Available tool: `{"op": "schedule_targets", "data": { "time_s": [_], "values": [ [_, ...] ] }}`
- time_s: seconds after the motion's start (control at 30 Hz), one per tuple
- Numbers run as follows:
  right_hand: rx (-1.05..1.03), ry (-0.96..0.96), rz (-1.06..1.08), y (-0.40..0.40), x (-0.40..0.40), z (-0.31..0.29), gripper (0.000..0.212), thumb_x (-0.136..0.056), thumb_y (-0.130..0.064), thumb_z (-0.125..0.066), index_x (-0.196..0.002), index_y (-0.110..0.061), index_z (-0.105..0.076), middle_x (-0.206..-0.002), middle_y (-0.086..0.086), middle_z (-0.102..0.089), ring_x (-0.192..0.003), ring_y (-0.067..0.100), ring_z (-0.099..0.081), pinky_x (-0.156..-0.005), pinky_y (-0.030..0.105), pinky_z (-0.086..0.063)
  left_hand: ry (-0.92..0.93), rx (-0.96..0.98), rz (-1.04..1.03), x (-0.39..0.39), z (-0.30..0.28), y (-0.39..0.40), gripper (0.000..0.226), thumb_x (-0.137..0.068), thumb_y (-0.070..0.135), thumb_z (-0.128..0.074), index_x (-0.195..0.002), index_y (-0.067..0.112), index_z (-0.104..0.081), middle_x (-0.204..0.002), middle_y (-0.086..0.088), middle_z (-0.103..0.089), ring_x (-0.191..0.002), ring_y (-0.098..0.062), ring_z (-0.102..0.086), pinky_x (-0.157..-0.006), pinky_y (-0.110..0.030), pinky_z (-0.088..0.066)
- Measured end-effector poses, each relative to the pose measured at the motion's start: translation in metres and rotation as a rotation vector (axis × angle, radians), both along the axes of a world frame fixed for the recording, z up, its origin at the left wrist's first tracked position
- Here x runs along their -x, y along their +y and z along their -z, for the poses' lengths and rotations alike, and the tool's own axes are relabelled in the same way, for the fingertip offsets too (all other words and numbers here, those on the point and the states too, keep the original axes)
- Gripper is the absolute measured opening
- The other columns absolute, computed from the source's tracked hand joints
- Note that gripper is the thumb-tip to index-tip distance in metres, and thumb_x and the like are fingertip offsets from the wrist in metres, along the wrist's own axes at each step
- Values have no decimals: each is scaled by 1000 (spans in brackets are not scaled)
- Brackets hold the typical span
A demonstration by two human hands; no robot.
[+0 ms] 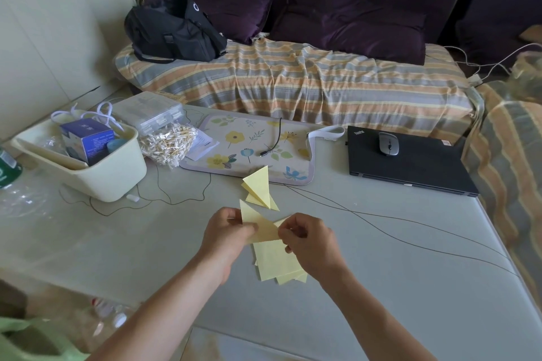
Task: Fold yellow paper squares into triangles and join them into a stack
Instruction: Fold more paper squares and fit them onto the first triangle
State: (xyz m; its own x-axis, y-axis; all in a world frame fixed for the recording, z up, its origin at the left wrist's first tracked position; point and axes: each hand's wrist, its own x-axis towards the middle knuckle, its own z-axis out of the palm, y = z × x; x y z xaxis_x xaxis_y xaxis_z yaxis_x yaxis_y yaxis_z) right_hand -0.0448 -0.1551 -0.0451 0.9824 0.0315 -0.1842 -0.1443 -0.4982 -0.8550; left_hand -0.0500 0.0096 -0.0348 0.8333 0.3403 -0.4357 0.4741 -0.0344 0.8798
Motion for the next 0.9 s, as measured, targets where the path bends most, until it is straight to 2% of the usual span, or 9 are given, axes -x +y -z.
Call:
{"op": "schedule_targets", "data": {
  "time_s": [0.07,0.13,0.23,0.3,0.37,0.47,0.57,0.77,0.9],
  "values": [
    [85,-62,-36,0,0,3,10,-87,-15,-65,-80,-18,-72,-68,3,-69,-56,11,-56,-50,13,-40,-6,-206,32,2,4,1,43,-80,9,-74,-116,18,-51,-117,-4,-60,-101,-22,-60,-63,-23,-43],
    [157,-115,-81,1,2,7,13,-86,-14,-65,-78,-20,-74,-67,-3,-68,-59,10,-55,-54,14,-41,-33,-466,155,4,5,3,54,-79,16,-76,-123,28,-47,-120,1,-44,-116,-21,-45,-72,-22,-39],
    [184,-179,-141,3,3,10,16,-84,-10,-65,-78,-19,-77,-67,-6,-68,-63,10,-61,-56,14,-43,-57,-755,382,3,-1,2,27,-78,32,-77,-103,37,-69,-109,16,-58,-111,-9,-49,-87,-30,-31],
    [196,-210,-161,3,3,10,17,-83,-7,-66,-79,-19,-77,-63,-12,-63,-63,3,-59,-58,12,-43,-60,-747,449,5,-4,-3,6,-80,38,-76,-84,35,-74,-88,19,-70,-94,-3,-60,-90,-31,-35],
    [202,-250,-164,3,2,9,17,-82,-6,-66,-78,-18,-77,-61,-17,-57,-66,-3,-56,-61,12,-43,-105,-733,475,7,-2,-5,6,-81,36,-74,-78,31,-75,-77,19,-72,-85,-5,-67,-92,-30,-44],
    [195,-282,-174,2,1,9,13,-84,-8,-68,-80,-18,-76,-65,-18,-56,-69,-3,-56,-63,15,-44,-161,-662,484,7,0,-5,8,-81,32,-75,-80,24,-77,-76,14,-74,-77,-3,-69,-77,-28,-56],
    [176,-303,-180,1,0,12,12,-85,-9,-69,-79,-18,-74,-68,-17,-57,-71,-2,-55,-63,11,-42,-205,-671,480,7,1,-5,6,-81,29,-74,-79,24,-77,-73,15,-73,-71,-1,-67,-67,-26,-56],
    [111,-256,-53,5,-3,15,9,-86,-12,-69,-78,-16,-70,-74,-5,-67,-72,9,-58,-62,17,-45,-255,-679,419,5,2,-5,8,-82,24,-70,-76,23,-75,-70,16,-72,-70,-1,-67,-64,-23,-53],
    [116,-249,-84,4,-3,17,13,-86,-11,-70,-76,-18,-68,-76,-5,-66,-73,9,-58,-63,19,-45,-241,-655,451,5,5,-5,6,-82,26,-71,-78,24,-75,-72,16,-72,-71,0,-67,-65,-23,-53]
  ]
}}
